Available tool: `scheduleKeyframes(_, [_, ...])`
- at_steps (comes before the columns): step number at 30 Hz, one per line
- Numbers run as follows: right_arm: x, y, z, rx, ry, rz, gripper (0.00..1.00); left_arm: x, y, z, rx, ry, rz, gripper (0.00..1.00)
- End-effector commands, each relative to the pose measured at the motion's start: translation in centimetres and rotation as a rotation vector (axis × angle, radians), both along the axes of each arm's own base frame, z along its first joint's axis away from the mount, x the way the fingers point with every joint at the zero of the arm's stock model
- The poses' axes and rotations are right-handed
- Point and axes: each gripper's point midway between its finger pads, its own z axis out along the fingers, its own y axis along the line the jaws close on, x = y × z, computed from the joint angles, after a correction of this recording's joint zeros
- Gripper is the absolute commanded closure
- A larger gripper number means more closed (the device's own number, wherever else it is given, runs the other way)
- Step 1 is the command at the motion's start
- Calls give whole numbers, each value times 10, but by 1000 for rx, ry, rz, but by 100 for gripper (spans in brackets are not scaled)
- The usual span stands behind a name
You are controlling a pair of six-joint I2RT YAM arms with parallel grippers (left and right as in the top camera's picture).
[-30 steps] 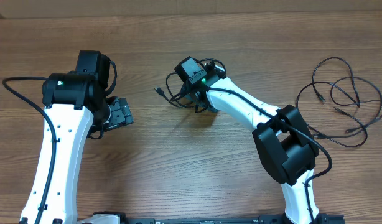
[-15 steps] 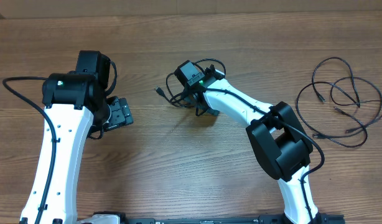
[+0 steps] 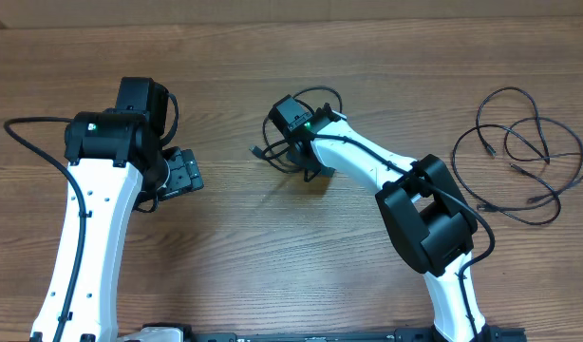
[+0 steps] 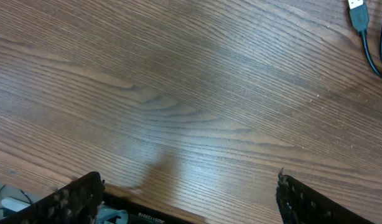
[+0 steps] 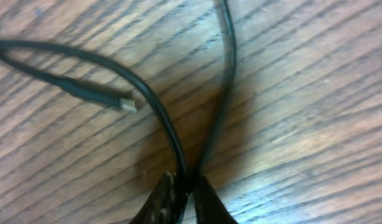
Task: Untangle cables
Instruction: 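Grasp the small cable loop with the right gripper, then carry the cable rightward with the right gripper and drop it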
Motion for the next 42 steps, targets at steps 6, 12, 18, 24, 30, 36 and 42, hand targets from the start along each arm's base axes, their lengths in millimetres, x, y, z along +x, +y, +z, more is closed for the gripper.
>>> scheduleKeyframes(6, [8, -34, 42, -42, -21, 53, 96, -1, -1, 1, -8, -7, 4, 11])
scheduleKeyframes(12, [15, -69, 94, -61, -69, 106, 96, 1, -1, 1, -9, -13, 3, 11])
scheduleKeyframes(18, [25, -133, 175, -141, -215, 103, 96, 4, -1, 2, -10, -23, 3, 11])
scheduleKeyframes(24, [20, -237, 251, -260, -352, -26, 96, 6, -1, 2, -11, -32, 3, 11])
scheduleKeyframes(30, [0, -324, 265, -287, -349, -241, 96, 7, -5, 2, -29, -37, 1, 11])
scheduleKeyframes(36, [-14, -355, 254, -217, -304, -317, 96, 8, -5, 2, -33, -42, 1, 11])
scheduleKeyframes(42, [-3, -320, 246, -13, -302, -150, 66, 9, -5, 2, -33, -45, 1, 11])
